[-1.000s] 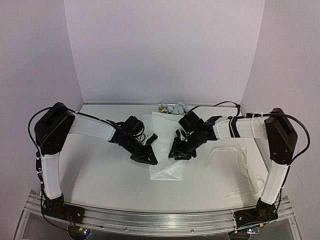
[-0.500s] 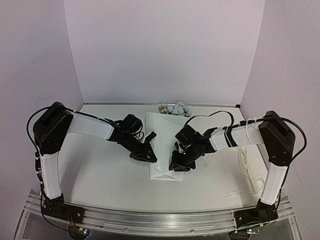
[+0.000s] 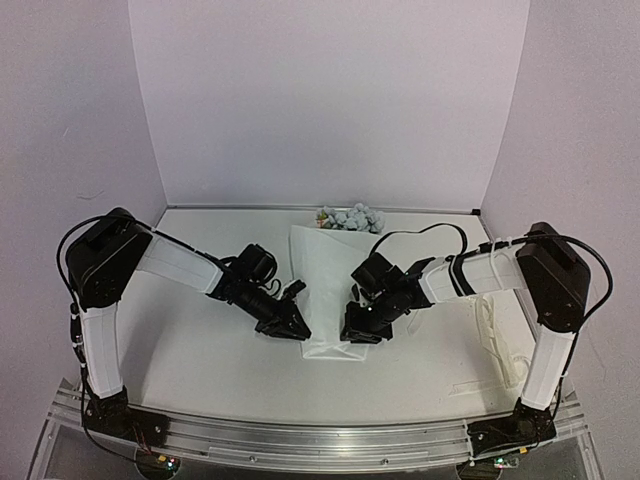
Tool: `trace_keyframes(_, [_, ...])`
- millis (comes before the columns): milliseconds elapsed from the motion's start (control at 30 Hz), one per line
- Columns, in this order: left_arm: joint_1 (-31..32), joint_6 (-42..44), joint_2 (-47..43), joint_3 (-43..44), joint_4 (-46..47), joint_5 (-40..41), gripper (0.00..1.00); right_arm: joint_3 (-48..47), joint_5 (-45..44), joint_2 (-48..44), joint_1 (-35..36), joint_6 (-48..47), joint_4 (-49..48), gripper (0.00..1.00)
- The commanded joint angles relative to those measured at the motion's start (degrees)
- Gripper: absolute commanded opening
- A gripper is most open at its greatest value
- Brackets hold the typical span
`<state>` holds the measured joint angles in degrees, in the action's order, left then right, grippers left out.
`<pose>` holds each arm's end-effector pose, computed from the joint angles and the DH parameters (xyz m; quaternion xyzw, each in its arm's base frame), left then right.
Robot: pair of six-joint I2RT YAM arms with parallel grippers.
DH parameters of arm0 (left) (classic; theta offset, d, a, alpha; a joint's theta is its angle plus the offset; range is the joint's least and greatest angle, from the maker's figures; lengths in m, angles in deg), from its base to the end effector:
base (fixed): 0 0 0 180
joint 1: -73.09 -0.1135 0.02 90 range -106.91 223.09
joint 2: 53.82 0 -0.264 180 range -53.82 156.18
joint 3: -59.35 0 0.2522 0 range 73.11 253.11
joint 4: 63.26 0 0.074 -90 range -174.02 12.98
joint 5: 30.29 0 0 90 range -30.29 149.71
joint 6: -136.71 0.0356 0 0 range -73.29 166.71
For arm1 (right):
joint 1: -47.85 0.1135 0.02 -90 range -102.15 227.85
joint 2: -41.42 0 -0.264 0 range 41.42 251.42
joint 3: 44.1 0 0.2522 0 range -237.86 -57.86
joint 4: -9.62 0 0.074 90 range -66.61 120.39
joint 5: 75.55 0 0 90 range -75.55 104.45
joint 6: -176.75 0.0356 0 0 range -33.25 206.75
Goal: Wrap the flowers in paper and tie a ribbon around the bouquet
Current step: Press the fold line on the 2/3-folded wrapping paper.
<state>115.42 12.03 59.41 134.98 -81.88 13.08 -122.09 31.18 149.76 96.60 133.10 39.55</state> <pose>0.2625 -0.2741 0.1204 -0.1734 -0.8691 0.4625 0.0270 0.2391 0.2882 0.1428 -0.0573 0.9553 0.2821 0.0675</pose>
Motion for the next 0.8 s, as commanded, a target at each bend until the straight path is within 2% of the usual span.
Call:
trace_keyframes(0, [1.0, -3.8, -2.9, -2.8, 6.4, -3.5, 0.17, 0.0, -2.3, 0.6, 0.0, -0.1, -0.9, 0.23])
trace_keyframes(300, [2.3, -7.1, 0.7, -3.8, 8.3, -0.7, 0.17, -0.2, -2.6, 1.6, 0.1, 0.1, -0.9, 0.22])
trace_keyframes(767, [-1.6, -12.3, 5.2, -0.2, 9.5, 3.5, 0.24, 0.2, -2.9, 2.3, 0.1, -0.5, -0.8, 0.22])
